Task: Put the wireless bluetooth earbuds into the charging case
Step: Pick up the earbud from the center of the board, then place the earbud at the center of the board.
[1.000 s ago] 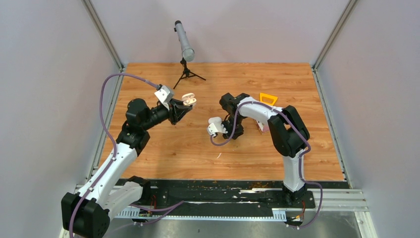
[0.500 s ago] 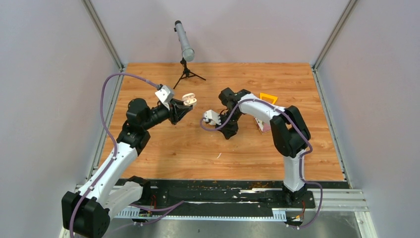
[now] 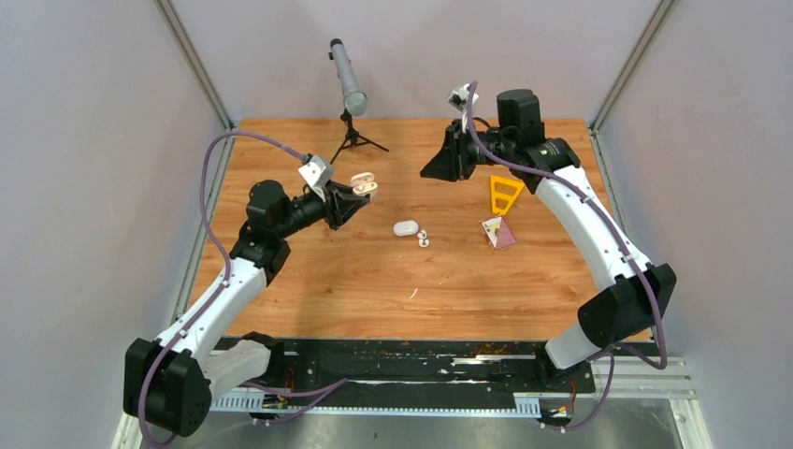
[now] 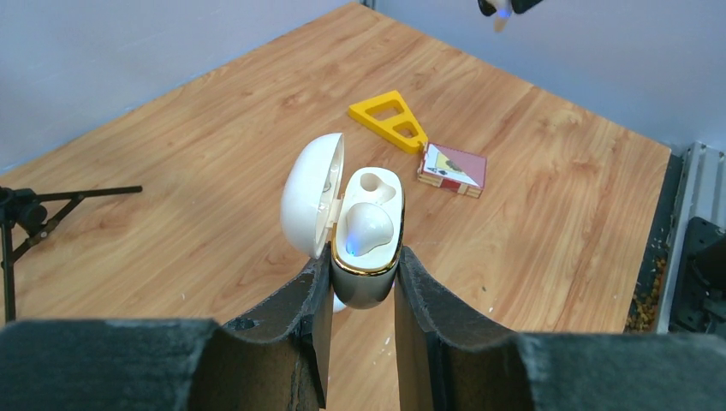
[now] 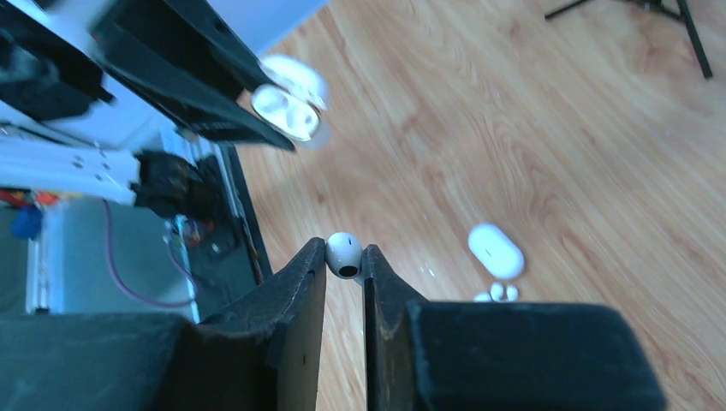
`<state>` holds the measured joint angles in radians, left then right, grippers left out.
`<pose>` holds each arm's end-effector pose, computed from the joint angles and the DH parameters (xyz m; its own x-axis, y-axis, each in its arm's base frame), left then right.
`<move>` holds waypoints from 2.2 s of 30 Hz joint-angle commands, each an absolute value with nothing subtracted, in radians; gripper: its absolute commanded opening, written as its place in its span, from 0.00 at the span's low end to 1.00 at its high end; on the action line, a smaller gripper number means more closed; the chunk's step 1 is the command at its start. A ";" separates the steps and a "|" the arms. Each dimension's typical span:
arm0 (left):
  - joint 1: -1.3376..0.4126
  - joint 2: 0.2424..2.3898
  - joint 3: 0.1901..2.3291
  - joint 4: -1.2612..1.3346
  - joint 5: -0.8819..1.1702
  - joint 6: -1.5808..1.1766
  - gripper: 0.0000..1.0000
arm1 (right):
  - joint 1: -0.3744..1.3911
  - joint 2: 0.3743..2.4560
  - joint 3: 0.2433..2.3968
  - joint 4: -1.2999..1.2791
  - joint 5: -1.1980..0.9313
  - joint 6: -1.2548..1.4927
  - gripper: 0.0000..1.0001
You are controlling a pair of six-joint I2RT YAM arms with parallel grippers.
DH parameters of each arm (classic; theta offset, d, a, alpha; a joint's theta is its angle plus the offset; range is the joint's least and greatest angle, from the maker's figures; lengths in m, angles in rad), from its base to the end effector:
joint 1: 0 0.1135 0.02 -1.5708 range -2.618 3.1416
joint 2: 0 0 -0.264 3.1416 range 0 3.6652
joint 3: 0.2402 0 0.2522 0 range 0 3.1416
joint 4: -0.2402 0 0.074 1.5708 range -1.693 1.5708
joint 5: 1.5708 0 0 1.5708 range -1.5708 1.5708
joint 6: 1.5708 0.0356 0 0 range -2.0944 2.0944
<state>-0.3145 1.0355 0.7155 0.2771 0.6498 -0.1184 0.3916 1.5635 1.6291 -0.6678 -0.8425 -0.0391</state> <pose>0.2206 -0.0944 0.3161 -0.1375 -0.0542 -0.9890 0.8106 0.5677 -0.1438 0.3033 0.1540 0.3981 -0.4910 -0.2309 -0.8400 -0.8423 0.3717 0.3902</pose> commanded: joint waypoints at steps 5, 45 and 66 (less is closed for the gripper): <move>-0.381 1.063 0.746 0.452 0.567 -0.215 0.00 | 0.420 1.613 1.767 -0.366 -0.707 0.376 0.00; -0.420 0.928 0.786 0.270 0.364 -0.133 0.00 | 0.533 1.695 1.197 -0.713 0.474 0.378 0.00; -0.417 0.882 0.744 0.287 0.346 -0.107 0.00 | 0.683 1.764 1.307 -0.809 0.515 0.568 0.59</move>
